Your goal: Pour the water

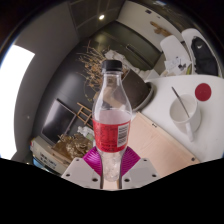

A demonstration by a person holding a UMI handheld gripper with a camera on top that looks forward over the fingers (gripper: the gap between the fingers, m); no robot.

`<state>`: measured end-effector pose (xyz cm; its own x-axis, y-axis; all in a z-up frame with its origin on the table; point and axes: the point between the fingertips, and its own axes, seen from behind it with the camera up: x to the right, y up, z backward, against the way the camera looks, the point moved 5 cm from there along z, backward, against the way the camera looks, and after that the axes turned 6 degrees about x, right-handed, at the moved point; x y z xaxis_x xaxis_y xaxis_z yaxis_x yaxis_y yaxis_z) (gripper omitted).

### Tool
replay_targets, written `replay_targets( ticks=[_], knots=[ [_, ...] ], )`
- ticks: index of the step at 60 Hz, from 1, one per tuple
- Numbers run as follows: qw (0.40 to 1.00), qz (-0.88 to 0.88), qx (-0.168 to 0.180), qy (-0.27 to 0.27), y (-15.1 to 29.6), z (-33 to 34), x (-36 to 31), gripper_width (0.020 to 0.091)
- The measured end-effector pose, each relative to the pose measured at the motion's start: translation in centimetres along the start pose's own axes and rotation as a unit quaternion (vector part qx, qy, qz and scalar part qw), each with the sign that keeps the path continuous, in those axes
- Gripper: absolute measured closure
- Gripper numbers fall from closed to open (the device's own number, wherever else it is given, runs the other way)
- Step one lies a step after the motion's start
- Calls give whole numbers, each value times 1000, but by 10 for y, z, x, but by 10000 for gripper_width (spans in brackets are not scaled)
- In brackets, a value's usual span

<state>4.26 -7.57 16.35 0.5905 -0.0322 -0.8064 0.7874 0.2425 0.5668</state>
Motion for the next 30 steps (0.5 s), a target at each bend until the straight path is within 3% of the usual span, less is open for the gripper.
replay_targets(
  ticks=[14, 30],
  knots=[
    [947, -318, -37, 38, 7, -12, -6, 910],
    [870, -486, -48, 60, 14, -10, -3, 911]
  ],
)
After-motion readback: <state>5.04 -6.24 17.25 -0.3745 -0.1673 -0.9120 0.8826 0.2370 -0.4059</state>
